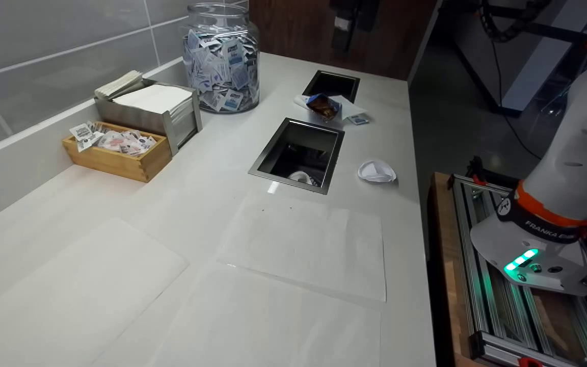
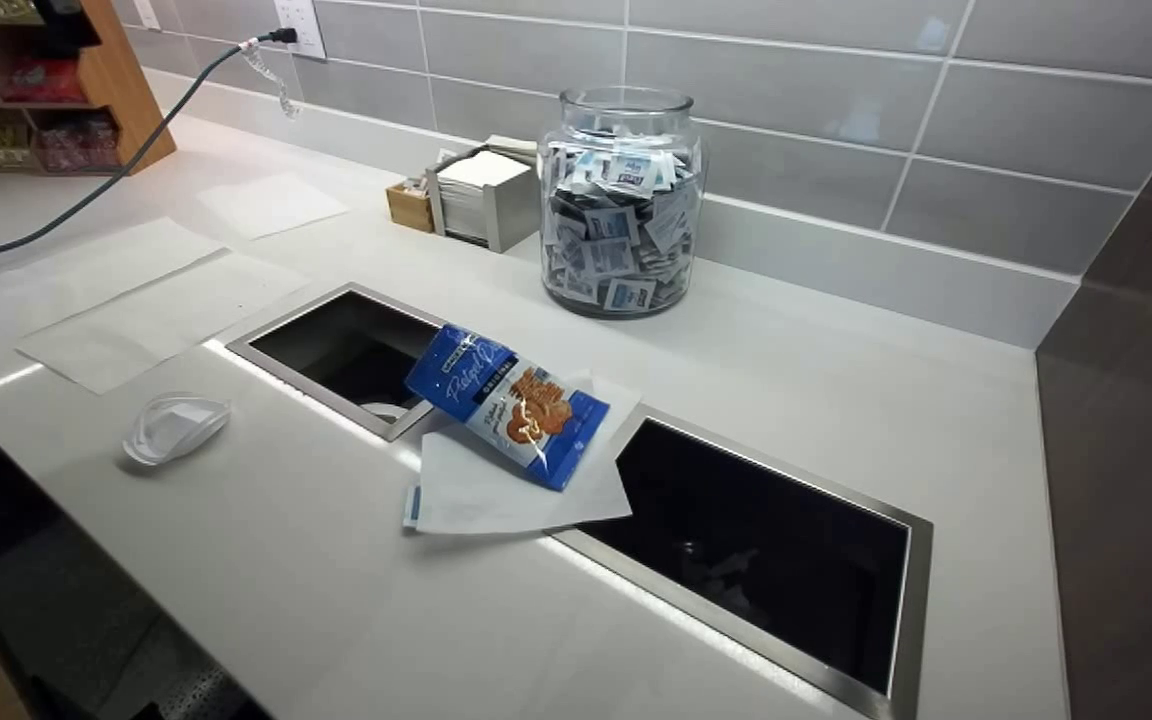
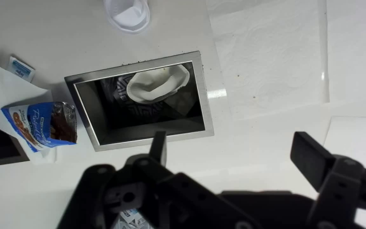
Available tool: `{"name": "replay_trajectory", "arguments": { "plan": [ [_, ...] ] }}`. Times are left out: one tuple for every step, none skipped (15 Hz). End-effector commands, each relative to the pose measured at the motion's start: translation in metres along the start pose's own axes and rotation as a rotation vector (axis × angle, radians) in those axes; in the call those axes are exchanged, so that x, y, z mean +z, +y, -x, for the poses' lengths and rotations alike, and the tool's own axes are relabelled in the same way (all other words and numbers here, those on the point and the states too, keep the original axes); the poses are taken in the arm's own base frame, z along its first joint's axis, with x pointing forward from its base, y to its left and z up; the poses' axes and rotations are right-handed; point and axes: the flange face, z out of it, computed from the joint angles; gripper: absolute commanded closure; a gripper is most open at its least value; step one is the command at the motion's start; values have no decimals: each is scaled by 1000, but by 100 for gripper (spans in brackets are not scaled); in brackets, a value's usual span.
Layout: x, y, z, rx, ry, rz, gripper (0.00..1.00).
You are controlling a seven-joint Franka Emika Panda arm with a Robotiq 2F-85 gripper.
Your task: Pour the contents in the blue packet into the trash chute on the left
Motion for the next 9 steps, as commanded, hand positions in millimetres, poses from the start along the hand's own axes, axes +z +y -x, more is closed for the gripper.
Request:
{"name": "replay_trajectory", "arguments": {
  "plan": [
    [8, 44, -9, 177, 0, -71, 0],
    [12, 61, -12, 223, -6, -85, 0],
    [17, 80, -15, 267, -12, -107, 0],
    [24, 101, -17, 313, -22, -127, 0],
    [34, 124, -18, 364, -32, -140, 0],
    [44, 145, -18, 418, -44, -150, 0],
    [54, 166, -14, 474, -48, -156, 0],
    [63, 184, -13, 526, -57, -169, 0],
    [48, 163, -27, 438, -55, -125, 0]
  ]
}}
